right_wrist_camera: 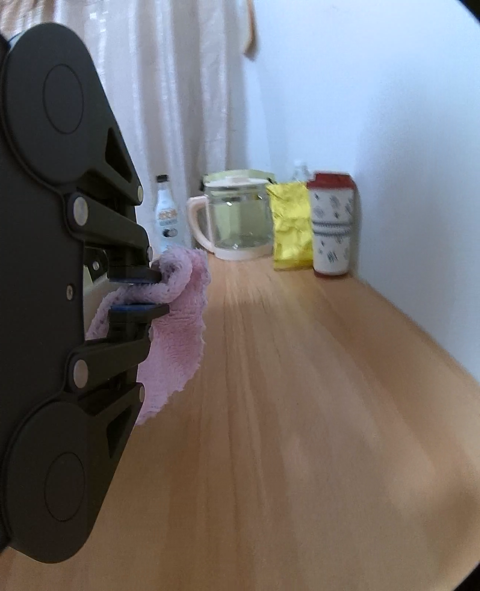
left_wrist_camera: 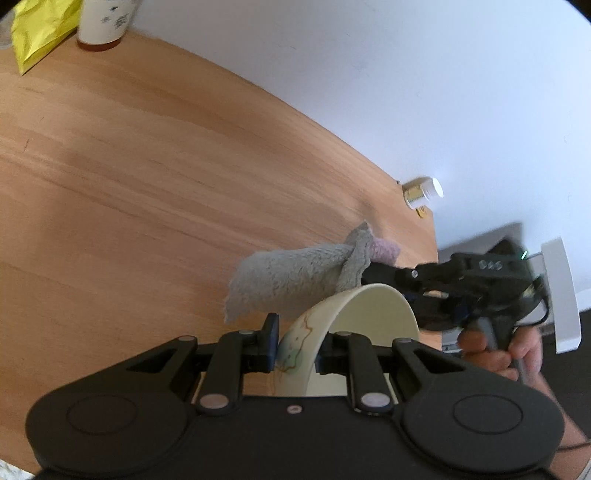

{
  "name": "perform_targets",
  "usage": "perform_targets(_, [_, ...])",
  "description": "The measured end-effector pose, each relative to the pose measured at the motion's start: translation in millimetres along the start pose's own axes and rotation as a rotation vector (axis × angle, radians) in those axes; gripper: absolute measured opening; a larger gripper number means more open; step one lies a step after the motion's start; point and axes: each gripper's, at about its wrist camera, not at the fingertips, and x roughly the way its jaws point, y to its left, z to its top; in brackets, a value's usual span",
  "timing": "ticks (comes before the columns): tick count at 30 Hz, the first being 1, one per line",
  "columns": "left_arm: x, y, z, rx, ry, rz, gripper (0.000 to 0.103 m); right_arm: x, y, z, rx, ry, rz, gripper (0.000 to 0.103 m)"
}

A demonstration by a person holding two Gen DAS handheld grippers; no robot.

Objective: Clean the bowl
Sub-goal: 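Rub the pink cloth along the bowl's outer wall with the right gripper, then pull the right gripper with the cloth away from the bowl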

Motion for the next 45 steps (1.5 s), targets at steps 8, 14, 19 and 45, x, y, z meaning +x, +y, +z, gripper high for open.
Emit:
perform_targets(8, [8, 4, -2, -0.05, 0.01, 0.009, 0.017, 12, -42, -21, 0.174, -0.07, 0.092, 0.013])
perform_targets(14, [5, 7, -1, -0.075, -0.014, 0.009, 0.017, 16, -53, -33, 0.246, -0.125, 0.11, 0.013])
perform_targets(19, [3, 12, -1, -0.111, -0.054, -0.004, 0.017, 7, -47, -39, 0.267, -0.187, 0.146, 0.013])
perform_targets(45, [5, 29, -2, -0.267, -0.126, -0.018, 0.017, 0, -54, -63, 0.416, -0.344, 0.255, 0.013])
